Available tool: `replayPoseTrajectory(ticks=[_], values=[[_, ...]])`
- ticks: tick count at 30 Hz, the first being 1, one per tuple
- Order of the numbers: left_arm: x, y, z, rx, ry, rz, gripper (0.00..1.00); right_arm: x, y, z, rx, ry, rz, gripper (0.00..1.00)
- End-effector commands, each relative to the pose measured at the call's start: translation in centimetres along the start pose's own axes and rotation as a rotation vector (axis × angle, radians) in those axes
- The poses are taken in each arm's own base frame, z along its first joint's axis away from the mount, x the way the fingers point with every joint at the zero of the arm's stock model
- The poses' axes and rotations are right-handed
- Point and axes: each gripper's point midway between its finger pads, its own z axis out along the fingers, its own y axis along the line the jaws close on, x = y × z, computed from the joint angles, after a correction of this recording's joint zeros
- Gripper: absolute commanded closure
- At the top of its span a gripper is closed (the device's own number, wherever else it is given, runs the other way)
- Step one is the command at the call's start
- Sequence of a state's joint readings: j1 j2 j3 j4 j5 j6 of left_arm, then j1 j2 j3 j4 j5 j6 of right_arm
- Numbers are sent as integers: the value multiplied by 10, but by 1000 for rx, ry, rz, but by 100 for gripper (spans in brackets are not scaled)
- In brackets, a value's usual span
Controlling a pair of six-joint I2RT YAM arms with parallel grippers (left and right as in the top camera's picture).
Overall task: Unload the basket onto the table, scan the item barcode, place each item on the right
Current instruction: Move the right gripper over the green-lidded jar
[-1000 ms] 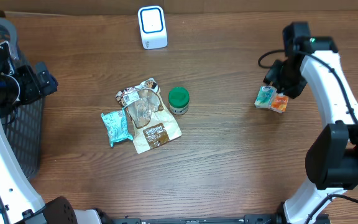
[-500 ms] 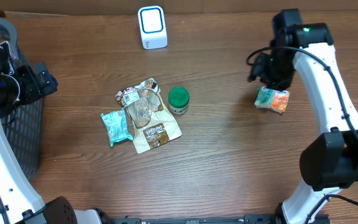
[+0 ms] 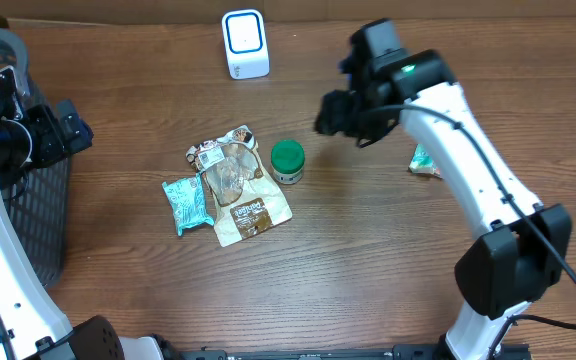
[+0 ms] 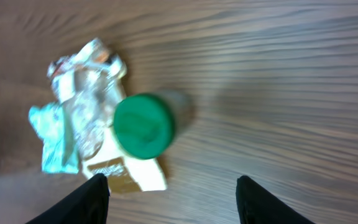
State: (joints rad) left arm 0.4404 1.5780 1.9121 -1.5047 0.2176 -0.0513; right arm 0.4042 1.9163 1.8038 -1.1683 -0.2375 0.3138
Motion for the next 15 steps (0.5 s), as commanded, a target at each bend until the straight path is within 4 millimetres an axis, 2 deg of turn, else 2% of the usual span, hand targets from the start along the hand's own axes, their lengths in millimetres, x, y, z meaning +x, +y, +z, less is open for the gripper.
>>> replayPoseTrajectory(ticks=[1,9,12,15], values=[[-3,-4,-3,16,-10,19,0,11,22,16,-22,28,-56,33],[-3,-4,-3,16,-10,19,1,29,59,51,-32,61,-159,25],[-3,-4,-3,16,-10,19,0,31,59,66,8,64,-178,22],[-3,-4,-3,16,-10,19,0,29,50,75,76,52,-191,20]])
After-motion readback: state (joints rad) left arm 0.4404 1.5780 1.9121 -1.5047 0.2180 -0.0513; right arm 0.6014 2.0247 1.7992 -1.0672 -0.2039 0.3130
